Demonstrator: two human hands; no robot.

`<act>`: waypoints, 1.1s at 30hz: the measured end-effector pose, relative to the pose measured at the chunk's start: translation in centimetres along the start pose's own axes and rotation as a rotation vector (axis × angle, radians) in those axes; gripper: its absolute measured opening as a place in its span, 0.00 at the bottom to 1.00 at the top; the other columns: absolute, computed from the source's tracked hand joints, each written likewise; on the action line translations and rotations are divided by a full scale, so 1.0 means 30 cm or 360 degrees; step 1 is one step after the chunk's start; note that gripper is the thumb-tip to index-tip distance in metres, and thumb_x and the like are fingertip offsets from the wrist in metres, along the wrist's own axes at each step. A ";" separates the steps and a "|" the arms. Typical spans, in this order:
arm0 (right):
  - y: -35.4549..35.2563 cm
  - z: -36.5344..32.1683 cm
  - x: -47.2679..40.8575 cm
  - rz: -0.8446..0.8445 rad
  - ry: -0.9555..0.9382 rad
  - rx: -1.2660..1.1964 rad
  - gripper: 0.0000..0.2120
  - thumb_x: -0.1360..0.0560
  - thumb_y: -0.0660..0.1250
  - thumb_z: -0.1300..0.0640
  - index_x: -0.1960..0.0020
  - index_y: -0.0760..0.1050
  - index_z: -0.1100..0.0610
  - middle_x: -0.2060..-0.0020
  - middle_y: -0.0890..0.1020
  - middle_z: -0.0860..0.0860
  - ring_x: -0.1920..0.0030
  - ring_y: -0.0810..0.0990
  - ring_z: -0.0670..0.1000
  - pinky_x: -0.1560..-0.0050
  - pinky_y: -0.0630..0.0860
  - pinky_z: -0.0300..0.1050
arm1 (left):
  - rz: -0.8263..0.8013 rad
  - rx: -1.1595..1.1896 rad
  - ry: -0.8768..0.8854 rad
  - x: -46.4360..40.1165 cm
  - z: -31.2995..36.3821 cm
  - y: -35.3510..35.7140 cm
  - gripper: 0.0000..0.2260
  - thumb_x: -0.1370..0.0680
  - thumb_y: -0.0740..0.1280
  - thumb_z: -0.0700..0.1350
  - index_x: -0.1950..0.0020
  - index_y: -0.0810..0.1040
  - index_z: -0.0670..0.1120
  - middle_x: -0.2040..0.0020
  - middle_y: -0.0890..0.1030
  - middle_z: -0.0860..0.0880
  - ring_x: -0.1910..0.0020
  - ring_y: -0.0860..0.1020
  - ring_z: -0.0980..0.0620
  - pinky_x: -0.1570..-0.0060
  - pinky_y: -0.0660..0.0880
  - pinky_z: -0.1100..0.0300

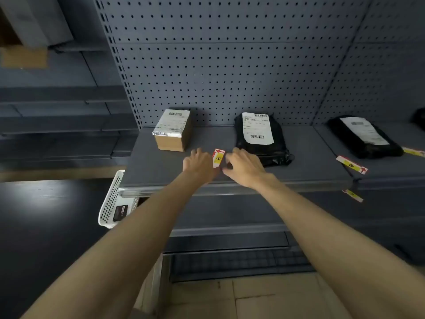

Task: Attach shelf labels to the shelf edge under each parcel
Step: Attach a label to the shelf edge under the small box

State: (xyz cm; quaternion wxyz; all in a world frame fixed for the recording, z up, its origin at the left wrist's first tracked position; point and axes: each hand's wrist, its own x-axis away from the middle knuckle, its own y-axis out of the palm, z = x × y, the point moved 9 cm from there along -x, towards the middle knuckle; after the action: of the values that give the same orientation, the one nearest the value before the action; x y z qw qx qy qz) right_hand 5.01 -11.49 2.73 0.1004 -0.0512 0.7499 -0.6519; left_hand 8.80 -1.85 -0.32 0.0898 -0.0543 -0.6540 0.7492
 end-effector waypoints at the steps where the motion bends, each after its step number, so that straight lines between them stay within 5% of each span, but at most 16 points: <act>1: 0.004 0.010 -0.007 0.0007 -0.0001 -0.0002 0.12 0.24 0.64 0.55 0.45 0.77 0.60 0.49 0.78 0.58 0.49 0.78 0.60 0.54 0.76 0.54 | -0.0005 -0.0078 -0.0026 -0.016 0.006 0.009 0.25 0.23 0.63 0.59 0.36 0.72 0.41 0.37 0.72 0.41 0.37 0.71 0.42 0.43 0.72 0.48; 6: 0.031 0.055 -0.025 0.0081 -0.0014 -0.0003 0.12 0.23 0.62 0.54 0.45 0.76 0.60 0.48 0.77 0.58 0.50 0.78 0.59 0.55 0.76 0.54 | 0.0079 -0.0144 -0.0174 -0.092 0.000 0.055 0.27 0.22 0.64 0.57 0.32 0.67 0.40 0.34 0.70 0.40 0.35 0.69 0.42 0.41 0.71 0.49; 13: 0.054 0.063 -0.032 0.0113 -0.0026 -0.0062 0.13 0.23 0.62 0.54 0.43 0.76 0.61 0.48 0.76 0.57 0.52 0.80 0.59 0.57 0.76 0.52 | -0.0121 0.0265 -0.0340 -0.133 -0.055 0.086 0.26 0.29 0.74 0.49 0.35 0.71 0.41 0.35 0.72 0.40 0.35 0.69 0.40 0.36 0.69 0.46; 20: 0.027 0.033 -0.038 0.0143 -0.0043 -0.0104 0.17 0.22 0.65 0.52 0.39 0.69 0.60 0.46 0.74 0.56 0.54 0.81 0.59 0.60 0.76 0.52 | -0.0091 0.0781 -0.0158 -0.090 -0.112 0.019 0.09 0.28 0.73 0.41 0.49 0.82 0.46 0.52 0.82 0.47 0.52 0.80 0.47 0.50 0.78 0.52; 24: -0.018 -0.009 -0.040 0.0168 -0.0008 -0.0394 0.23 0.24 0.68 0.52 0.34 0.65 0.58 0.40 0.75 0.55 0.51 0.80 0.57 0.57 0.73 0.48 | -0.0070 0.0935 0.0015 -0.022 -0.163 -0.088 0.07 0.28 0.73 0.40 0.50 0.82 0.44 0.55 0.81 0.49 0.60 0.77 0.53 0.69 0.69 0.65; 26: -0.038 -0.047 -0.039 0.0168 0.0024 -0.0603 0.18 0.24 0.68 0.52 0.37 0.70 0.55 0.44 0.79 0.52 0.51 0.80 0.54 0.57 0.71 0.47 | -0.0056 0.1012 0.0045 0.024 -0.202 -0.138 0.07 0.29 0.74 0.39 0.52 0.82 0.44 0.58 0.80 0.50 0.62 0.77 0.54 0.68 0.70 0.65; 29: -0.043 -0.115 -0.044 0.0163 0.0046 -0.0841 0.03 0.24 0.68 0.56 0.51 0.78 0.55 0.61 0.80 0.48 0.65 0.76 0.48 0.64 0.70 0.46 | -0.0048 0.1015 0.0077 0.084 -0.268 -0.181 0.05 0.29 0.75 0.38 0.55 0.82 0.44 0.59 0.81 0.49 0.62 0.78 0.54 0.65 0.72 0.66; 33: -0.021 -0.239 -0.043 0.0094 0.0011 -0.1103 0.03 0.25 0.68 0.62 0.54 0.80 0.58 0.68 0.76 0.45 0.68 0.74 0.46 0.63 0.74 0.48 | -0.0014 0.0940 0.0062 0.158 -0.363 -0.207 0.05 0.29 0.74 0.38 0.54 0.83 0.43 0.58 0.83 0.48 0.58 0.80 0.51 0.59 0.75 0.61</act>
State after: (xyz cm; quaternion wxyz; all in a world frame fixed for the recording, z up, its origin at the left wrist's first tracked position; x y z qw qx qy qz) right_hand 4.67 -4.38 4.38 0.0931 -0.0583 0.9282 -0.3556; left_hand 6.72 10.47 4.47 0.1175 -0.0373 -0.4060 0.9055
